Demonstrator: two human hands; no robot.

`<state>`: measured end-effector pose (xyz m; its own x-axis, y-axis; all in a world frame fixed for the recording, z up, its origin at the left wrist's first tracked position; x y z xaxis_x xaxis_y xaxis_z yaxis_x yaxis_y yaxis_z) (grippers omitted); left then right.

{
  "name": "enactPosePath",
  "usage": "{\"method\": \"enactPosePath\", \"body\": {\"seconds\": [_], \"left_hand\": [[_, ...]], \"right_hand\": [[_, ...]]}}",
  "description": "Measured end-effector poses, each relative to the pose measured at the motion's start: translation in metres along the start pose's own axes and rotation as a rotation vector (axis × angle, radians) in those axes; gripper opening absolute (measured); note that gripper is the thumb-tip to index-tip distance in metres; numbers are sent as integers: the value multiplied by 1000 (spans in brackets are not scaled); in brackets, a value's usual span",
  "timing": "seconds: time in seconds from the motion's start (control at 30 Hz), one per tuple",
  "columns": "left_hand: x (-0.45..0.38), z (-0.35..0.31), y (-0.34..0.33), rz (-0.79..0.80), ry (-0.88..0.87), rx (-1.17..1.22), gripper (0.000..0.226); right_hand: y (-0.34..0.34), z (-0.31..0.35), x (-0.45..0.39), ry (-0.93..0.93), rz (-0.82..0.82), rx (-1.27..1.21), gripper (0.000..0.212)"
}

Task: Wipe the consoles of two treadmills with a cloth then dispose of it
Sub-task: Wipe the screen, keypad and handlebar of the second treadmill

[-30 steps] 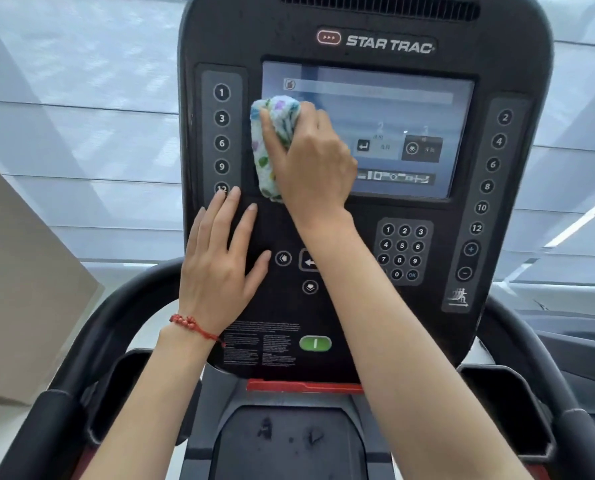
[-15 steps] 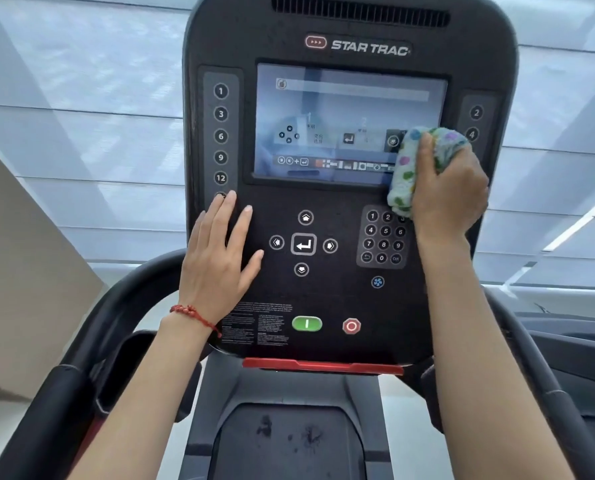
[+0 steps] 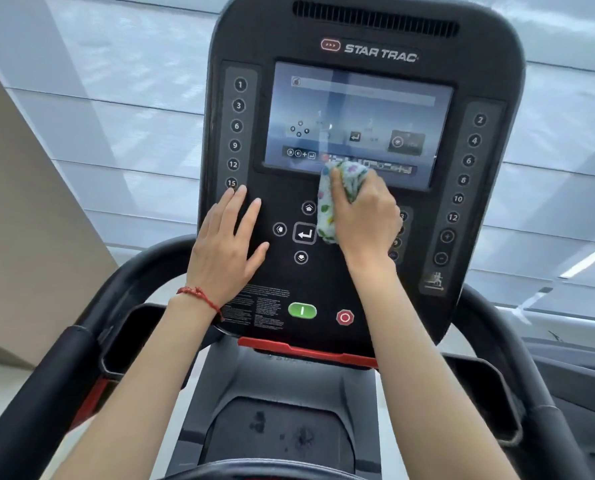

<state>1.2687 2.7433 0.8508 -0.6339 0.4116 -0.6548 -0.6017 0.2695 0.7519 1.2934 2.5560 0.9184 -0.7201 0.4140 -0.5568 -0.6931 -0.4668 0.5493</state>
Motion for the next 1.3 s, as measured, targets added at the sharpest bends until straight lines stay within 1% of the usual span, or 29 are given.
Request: {"method": "enactPosePath", "body": {"seconds": [0.07,0.13,0.23,0.33,0.53,0.67,0.83,0.93,1.03,1.13,1.2,1.3], "left_hand": [[2,3,3,-13,8,8,54],[5,8,5,-32,12,14,53],[10,20,4,-48,7,20,51],[20,31,1,-59,-14,35,50],[32,49,-9,-107,-111,3,51],[41,53,-14,-167,-129,38,48],[46,57,-16,-157,-156,52,51],[46,57,-15,-156,-159,58,50],[46,54,-14,-149,-165,75,48],[47,53,-14,-153,-162,90,47],[48,54,-13,-160,-160,102,45],[49,53,-14,-160,-166,115,46]], "right_hand": [[-9,9,14,1,61,-21,46],[-14,15,26,-29,59,-62,44],[-20,28,39,-45,-2,-125,42],[-32,43,42,-68,-50,-119,41],[-58,67,42,29,-209,-41,40],[-71,97,21,88,-282,-12,41],[-78,147,-29,122,-409,-24,43],[-81,155,-42,124,-420,-38,45],[-79,147,-25,149,-438,-13,45],[-87,121,20,229,-346,23,38],[-91,107,44,250,-275,49,35],[-90,109,40,276,-256,67,36]]}}
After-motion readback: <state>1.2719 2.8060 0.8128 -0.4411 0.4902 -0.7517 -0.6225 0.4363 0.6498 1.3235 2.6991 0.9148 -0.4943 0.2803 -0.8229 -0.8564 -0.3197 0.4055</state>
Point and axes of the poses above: each hand's wrist, its own x-axis away from the middle knuckle, its own y-axis out of the back of the hand, z = x × y, the point moved 4 cm from there along -x, towards the middle knuckle, and after that the axes turned 11 degrees about -y, right-handed, at the moved point
